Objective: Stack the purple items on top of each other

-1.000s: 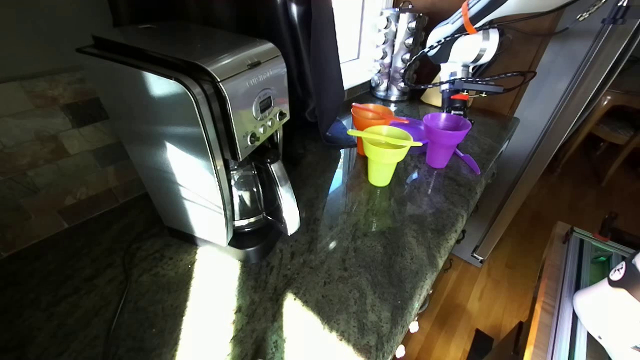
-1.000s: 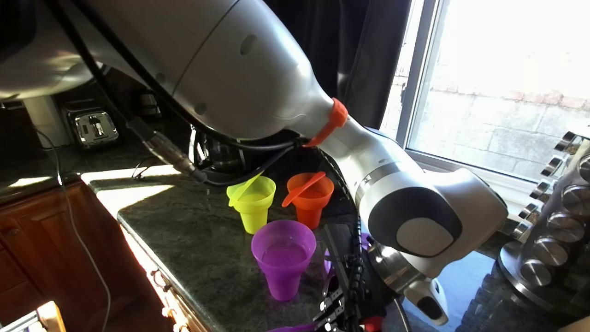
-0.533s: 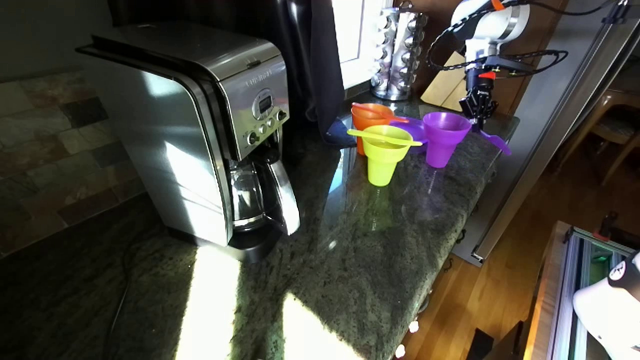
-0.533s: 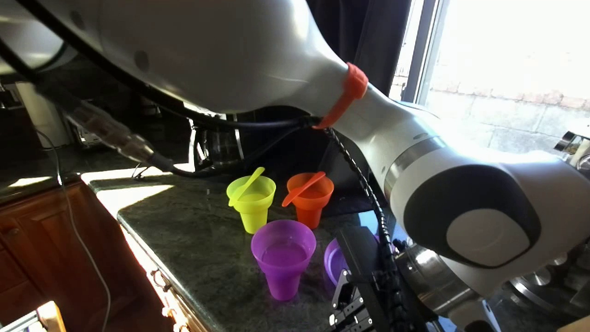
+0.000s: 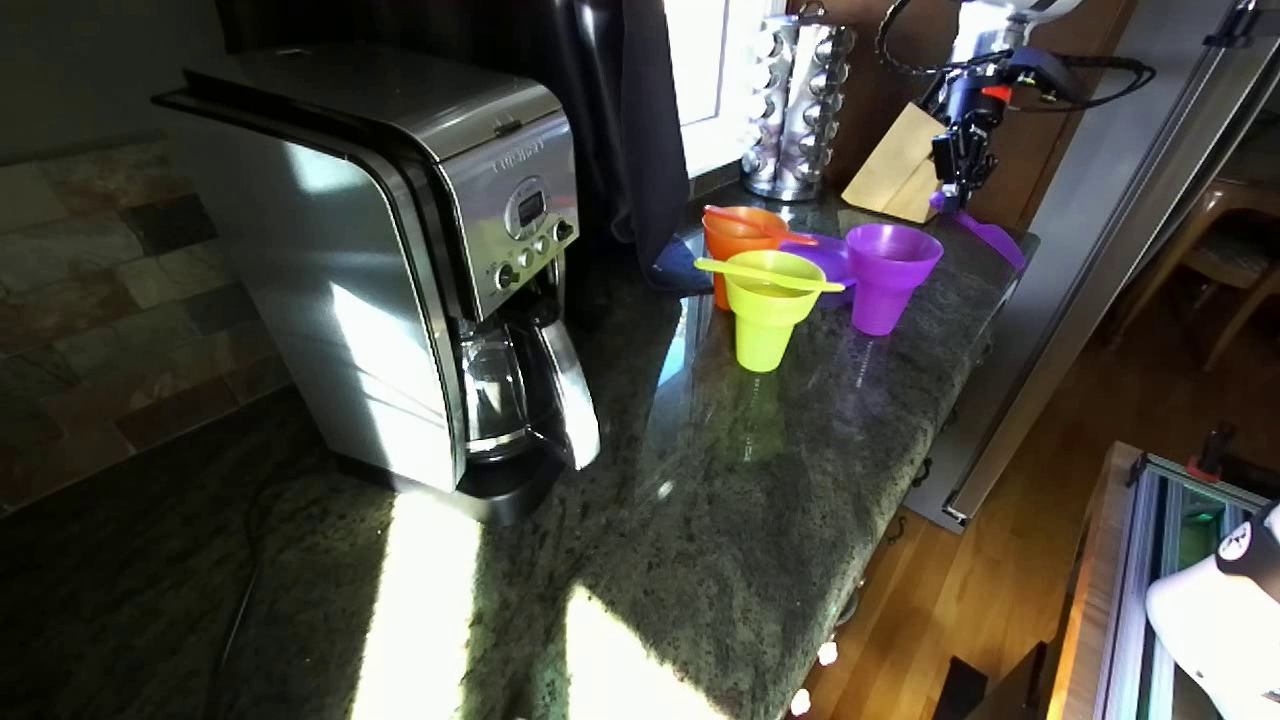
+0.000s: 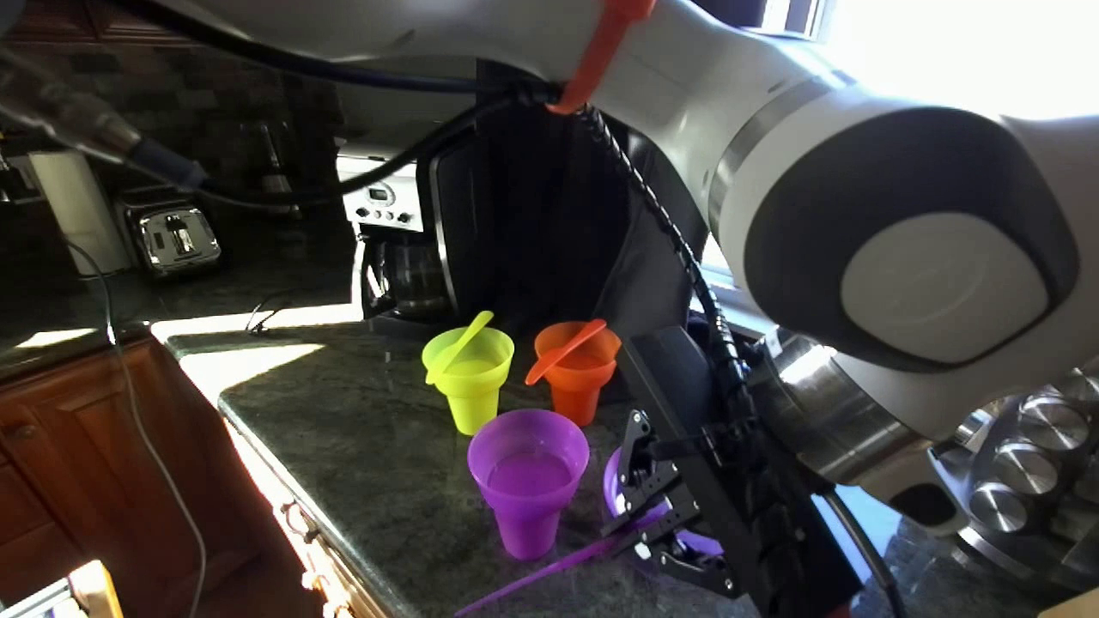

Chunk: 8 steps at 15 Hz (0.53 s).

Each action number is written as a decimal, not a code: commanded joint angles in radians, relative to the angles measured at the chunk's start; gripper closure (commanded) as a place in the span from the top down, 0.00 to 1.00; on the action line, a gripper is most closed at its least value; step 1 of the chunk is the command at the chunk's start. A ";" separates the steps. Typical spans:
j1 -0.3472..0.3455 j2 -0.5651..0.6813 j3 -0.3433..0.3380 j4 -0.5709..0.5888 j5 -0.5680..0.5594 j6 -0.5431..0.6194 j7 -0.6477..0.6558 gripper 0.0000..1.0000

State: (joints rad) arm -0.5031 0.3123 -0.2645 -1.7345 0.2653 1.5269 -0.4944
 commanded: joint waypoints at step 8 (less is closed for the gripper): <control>0.057 -0.121 0.021 -0.061 0.131 -0.033 -0.104 0.03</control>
State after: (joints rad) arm -0.4666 0.2259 -0.2456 -1.7621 0.3598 1.5195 -0.5775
